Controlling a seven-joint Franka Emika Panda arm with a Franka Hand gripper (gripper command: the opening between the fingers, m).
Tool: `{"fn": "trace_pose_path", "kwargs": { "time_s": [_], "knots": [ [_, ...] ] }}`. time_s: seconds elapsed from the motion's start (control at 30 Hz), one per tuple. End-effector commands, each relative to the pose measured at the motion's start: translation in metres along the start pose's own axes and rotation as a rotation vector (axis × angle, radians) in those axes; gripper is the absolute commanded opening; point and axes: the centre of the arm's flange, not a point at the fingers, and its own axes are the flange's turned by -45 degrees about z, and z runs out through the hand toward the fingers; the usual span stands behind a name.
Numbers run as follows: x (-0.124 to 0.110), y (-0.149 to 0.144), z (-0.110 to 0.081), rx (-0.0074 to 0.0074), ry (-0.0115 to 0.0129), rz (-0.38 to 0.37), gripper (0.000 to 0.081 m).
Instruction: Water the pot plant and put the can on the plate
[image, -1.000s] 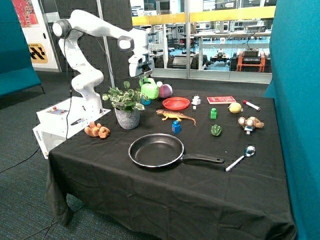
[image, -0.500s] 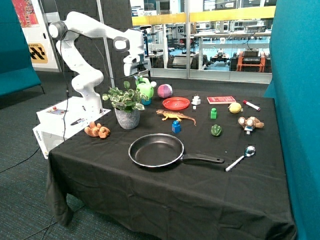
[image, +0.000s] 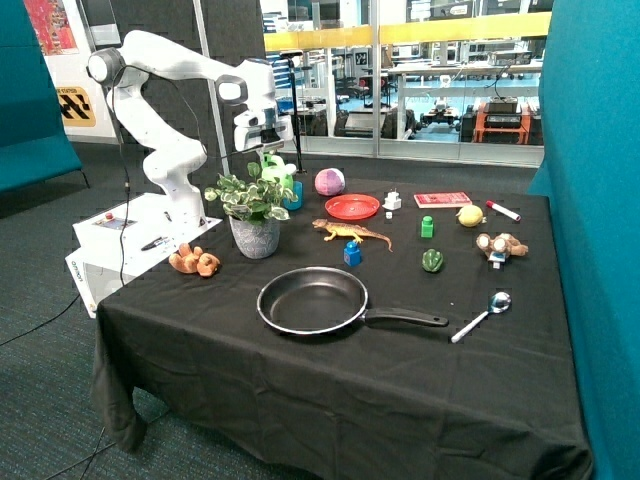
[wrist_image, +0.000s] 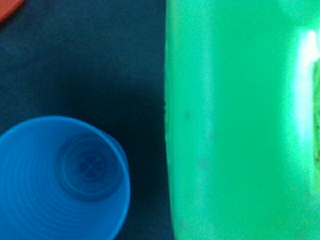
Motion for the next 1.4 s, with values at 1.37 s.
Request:
{"fn": "trace_pose_path", "kwargs": {
  "time_s": [1.37],
  "knots": [
    [0.005, 0.07, 0.014, 0.002, -0.0013, 0.272, 0.0]
  ]
}}
